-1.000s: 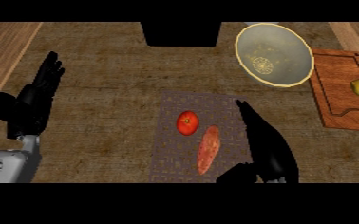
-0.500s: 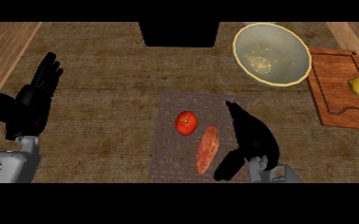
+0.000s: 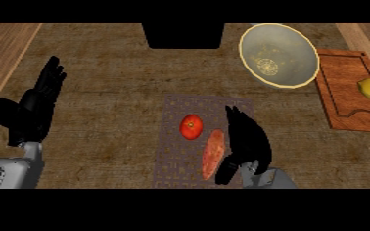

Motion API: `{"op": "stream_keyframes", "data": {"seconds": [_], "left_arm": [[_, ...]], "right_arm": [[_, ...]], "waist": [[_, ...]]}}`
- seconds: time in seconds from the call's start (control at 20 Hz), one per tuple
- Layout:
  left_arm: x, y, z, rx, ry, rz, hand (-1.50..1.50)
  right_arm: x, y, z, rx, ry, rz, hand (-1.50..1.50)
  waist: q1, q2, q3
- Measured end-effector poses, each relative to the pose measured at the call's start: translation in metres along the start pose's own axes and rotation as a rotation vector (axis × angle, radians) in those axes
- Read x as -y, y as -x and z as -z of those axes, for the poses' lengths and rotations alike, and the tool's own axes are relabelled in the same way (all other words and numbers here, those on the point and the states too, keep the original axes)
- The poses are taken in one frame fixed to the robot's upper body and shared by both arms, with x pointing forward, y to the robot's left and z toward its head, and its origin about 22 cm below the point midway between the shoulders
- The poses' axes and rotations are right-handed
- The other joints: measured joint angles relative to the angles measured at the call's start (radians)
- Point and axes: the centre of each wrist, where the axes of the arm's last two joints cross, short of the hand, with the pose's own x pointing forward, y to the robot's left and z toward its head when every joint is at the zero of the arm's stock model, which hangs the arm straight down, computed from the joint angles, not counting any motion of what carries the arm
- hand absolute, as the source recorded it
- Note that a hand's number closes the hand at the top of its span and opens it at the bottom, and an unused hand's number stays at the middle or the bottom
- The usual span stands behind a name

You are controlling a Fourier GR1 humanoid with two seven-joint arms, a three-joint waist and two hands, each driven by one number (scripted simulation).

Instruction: Pick the sweet potato from the placemat and place it in the bowl

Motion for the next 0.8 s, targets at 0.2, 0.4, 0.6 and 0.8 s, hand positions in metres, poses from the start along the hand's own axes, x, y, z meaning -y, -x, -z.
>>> {"op": "stream_keyframes", "data": {"seconds": [0.2,0.4,0.6,0.8], "left_arm": [[-0.002,0.002,-0.003,0.001,0.003,0.001,0.0],[-0.002,0.0,-0.002,-0.002,-0.004,0.001,0.0],[0.001,0.0,-0.003,0.0,-0.004,0.001,0.0],[-0.005,0.003,-0.003,0.001,-0.007,-0.001,0.0]], "right_arm": [[-0.015,-0.003,0.007,-0.019,-0.042,-0.011,-1.5],[-0.029,-0.004,0.01,-0.032,-0.063,-0.017,-1.5],[-0.037,-0.005,0.008,-0.033,-0.063,-0.008,-1.5],[-0.044,-0.006,0.015,-0.051,-0.056,-0.012,-1.5]], "waist": [[0.001,0.0,0.0],[0.0,0.0,0.0],[-0.002,0.0,0.0],[-0.001,0.0,0.0]]}}
